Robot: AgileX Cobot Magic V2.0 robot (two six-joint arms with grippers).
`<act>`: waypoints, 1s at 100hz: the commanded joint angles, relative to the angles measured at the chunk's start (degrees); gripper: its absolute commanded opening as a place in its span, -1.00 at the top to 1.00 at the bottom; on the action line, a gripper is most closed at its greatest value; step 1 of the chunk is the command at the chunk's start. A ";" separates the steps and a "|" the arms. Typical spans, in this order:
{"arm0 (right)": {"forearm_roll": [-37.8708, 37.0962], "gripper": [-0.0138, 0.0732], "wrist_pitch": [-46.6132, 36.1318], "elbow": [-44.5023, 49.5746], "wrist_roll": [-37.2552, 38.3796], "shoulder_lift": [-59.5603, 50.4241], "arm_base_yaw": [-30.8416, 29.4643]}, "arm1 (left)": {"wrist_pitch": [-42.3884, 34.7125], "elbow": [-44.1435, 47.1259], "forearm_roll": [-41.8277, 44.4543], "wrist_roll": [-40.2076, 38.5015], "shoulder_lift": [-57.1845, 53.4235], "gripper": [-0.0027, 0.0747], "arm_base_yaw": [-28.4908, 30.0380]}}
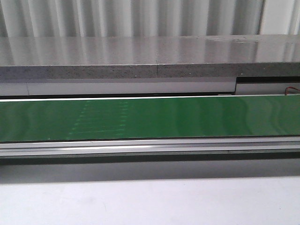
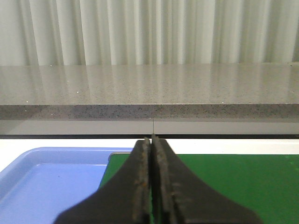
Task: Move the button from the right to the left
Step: 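Move the right gripper over the yellow button in the green tray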
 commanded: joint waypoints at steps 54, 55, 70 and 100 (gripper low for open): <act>-0.35 0.84 -4.69 -0.95 -0.15 -0.78 -0.28 | -4.52 1.38 -0.04 -0.64 -2.05 0.98 -0.45; -0.35 0.84 -4.69 -0.95 -0.15 -0.78 -0.28 | -4.52 1.38 -0.04 -0.64 -2.05 0.98 -0.45; -0.35 0.84 -5.36 -0.95 -0.15 -0.78 -0.26 | -4.52 1.38 -0.04 -0.64 -2.05 0.98 -0.45; 0.26 0.84 -3.69 -6.27 -0.15 -0.43 -0.26 | -4.52 1.38 -0.04 -0.64 -2.05 0.98 -0.45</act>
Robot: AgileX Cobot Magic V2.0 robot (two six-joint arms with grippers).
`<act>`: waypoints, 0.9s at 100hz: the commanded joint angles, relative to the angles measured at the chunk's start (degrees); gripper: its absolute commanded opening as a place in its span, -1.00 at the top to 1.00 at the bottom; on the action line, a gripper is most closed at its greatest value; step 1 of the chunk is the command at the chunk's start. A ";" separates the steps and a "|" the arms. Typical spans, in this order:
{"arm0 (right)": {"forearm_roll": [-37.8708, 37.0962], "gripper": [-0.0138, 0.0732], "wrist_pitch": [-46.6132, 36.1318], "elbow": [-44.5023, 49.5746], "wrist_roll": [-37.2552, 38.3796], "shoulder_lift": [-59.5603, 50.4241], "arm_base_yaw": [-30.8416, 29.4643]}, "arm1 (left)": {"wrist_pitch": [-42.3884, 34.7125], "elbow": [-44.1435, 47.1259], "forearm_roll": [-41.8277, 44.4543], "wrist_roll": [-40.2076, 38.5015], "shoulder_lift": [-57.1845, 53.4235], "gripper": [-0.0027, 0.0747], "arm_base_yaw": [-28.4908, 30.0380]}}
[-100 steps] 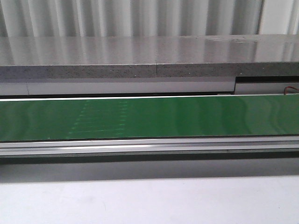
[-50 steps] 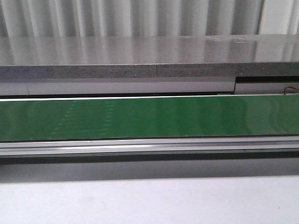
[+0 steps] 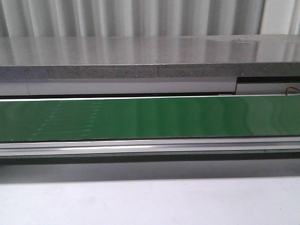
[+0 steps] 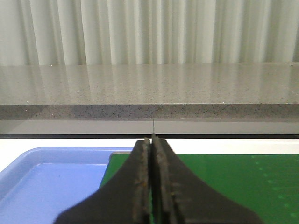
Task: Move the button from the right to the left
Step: 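Move the right gripper over the yellow button in the green tray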
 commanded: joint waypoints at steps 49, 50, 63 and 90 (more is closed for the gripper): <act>0.91 0.84 44.49 -39.99 -0.15 22.34 -0.26 | -4.52 1.38 -0.04 -0.64 -2.05 0.98 -0.45; 0.91 0.84 44.95 -40.75 -0.15 22.76 -0.26 | -4.52 1.38 -0.04 -0.64 -2.05 0.98 -0.45; 2.36 0.84 48.90 -44.73 -0.15 28.91 -0.26 | -4.52 1.38 -0.04 -0.64 -2.05 0.98 -0.45; 5.63 0.78 49.11 -44.99 -0.15 32.89 -0.26 | -4.52 1.38 -0.04 -0.64 -2.05 0.98 -0.45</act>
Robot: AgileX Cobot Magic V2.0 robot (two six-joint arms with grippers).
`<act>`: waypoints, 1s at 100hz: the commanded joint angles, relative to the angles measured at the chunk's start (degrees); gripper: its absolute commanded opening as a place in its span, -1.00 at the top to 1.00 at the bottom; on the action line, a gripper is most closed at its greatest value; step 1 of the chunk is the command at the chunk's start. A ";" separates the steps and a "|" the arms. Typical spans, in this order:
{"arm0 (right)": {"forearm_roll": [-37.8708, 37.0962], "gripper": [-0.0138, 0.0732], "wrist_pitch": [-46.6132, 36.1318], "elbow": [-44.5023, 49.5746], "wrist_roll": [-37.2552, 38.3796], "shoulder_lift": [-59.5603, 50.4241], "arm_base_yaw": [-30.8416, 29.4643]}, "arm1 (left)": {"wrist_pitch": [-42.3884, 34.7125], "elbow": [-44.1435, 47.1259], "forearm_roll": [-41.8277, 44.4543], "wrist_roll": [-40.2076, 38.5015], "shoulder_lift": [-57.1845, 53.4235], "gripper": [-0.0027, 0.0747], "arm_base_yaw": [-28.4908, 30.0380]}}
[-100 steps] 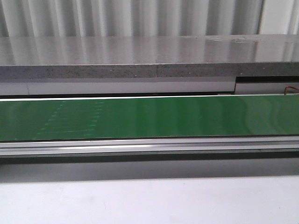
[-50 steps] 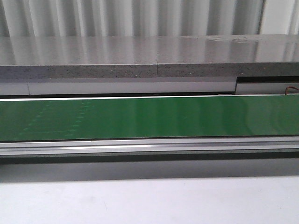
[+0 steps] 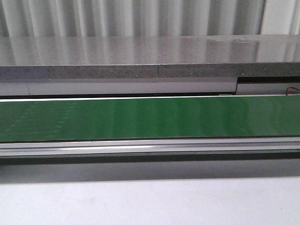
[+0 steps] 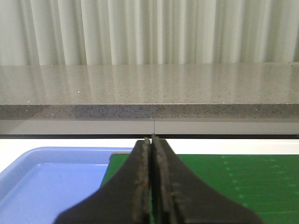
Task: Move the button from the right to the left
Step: 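Move the right gripper over the yellow button in the green tray, then lower the right gripper and close it around the yellow button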
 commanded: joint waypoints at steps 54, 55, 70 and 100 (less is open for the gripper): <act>3.09 -0.68 -5.42 -3.01 1.45 2.28 -0.34 | -4.52 1.38 -0.04 -0.64 -2.05 0.98 -0.45; 2.97 -0.68 -5.30 -3.35 1.89 2.49 -0.34 | -4.52 1.38 -0.04 -0.64 -2.05 0.98 -0.45; 1.08 -0.68 -1.37 -9.04 3.38 10.16 -0.34 | -4.52 1.38 -0.04 -0.64 -2.05 0.98 -0.45; -3.23 -0.68 0.35 -19.95 3.19 29.03 -2.34 | -4.52 1.38 -0.04 -0.64 -2.05 0.98 -0.45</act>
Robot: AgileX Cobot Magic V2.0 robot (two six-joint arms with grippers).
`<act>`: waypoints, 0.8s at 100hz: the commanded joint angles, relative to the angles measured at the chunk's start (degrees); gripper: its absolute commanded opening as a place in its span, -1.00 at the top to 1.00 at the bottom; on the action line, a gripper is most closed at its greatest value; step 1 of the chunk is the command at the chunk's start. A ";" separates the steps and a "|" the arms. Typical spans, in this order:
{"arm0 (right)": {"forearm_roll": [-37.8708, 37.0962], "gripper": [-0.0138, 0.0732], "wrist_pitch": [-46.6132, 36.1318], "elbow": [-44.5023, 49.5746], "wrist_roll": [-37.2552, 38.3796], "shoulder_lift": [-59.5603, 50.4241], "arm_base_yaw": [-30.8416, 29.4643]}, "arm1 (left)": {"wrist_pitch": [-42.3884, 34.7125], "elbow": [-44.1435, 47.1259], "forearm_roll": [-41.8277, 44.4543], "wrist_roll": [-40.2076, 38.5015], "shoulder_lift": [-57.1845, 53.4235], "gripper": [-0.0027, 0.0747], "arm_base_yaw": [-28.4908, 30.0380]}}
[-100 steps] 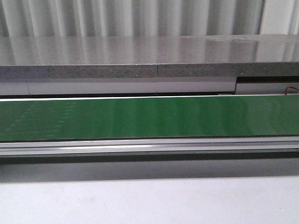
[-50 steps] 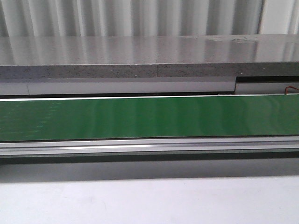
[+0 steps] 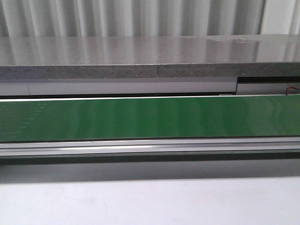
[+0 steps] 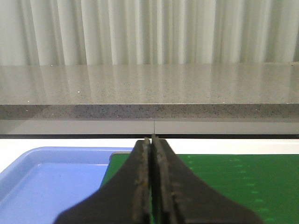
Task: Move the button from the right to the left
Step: 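Lower the right gripper and close it around the yellow button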
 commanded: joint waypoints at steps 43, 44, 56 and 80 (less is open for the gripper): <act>3.24 -0.68 -10.28 -4.99 -10.86 17.89 -20.80 | -4.52 1.38 -0.04 -0.64 -2.05 0.98 -0.45; 3.35 -0.68 -10.50 -4.99 -11.26 18.12 -21.03 | -4.52 1.38 -0.04 -0.64 -2.05 0.98 -0.45; 4.09 -0.68 -11.75 -6.01 -13.34 22.68 -23.99 | -4.52 1.38 -0.04 -0.64 -2.05 0.98 -0.45; 6.37 -0.68 -13.10 -9.03 -17.68 32.20 -27.20 | -4.52 1.38 -0.04 -0.64 -2.05 0.98 -0.45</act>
